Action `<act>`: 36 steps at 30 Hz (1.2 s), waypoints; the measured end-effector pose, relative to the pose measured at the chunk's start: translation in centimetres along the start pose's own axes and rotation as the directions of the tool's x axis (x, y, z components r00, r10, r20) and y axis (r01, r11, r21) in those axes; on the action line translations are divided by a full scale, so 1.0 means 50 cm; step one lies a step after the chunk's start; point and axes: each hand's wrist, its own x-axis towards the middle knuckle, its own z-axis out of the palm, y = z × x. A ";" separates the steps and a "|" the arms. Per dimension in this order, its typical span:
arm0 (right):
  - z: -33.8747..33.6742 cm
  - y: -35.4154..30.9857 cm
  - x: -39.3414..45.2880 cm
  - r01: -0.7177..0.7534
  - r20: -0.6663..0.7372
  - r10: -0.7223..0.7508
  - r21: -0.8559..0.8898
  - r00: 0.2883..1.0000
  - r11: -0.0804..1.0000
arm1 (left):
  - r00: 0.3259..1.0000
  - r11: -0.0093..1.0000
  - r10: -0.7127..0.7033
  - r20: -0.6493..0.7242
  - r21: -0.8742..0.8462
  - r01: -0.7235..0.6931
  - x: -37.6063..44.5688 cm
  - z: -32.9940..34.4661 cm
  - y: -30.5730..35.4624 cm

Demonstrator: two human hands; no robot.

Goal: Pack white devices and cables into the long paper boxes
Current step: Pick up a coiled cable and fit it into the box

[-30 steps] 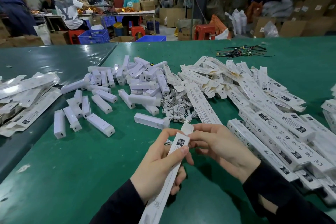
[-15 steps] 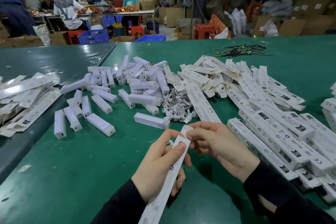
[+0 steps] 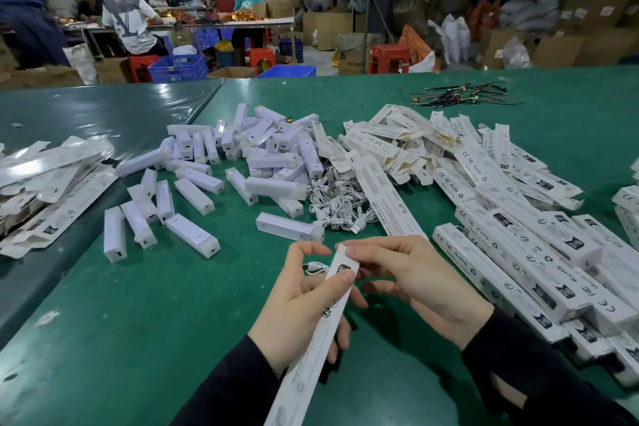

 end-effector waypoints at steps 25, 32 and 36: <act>0.019 0.017 -0.001 0.230 -0.007 -0.235 -0.194 0.972 0.954 | 0.997 0.998 -0.067 -0.032 -0.024 0.066 -0.002 -0.013 0.018; 0.020 0.033 -0.008 0.354 0.112 -0.336 -0.319 0.935 0.879 | 0.993 0.992 -0.114 -0.016 -0.060 0.113 -0.008 -0.015 0.020; 0.024 0.029 -0.001 0.343 0.113 -0.324 -0.271 0.939 0.899 | 0.996 0.993 -0.084 -0.036 -0.088 0.081 -0.003 -0.017 0.026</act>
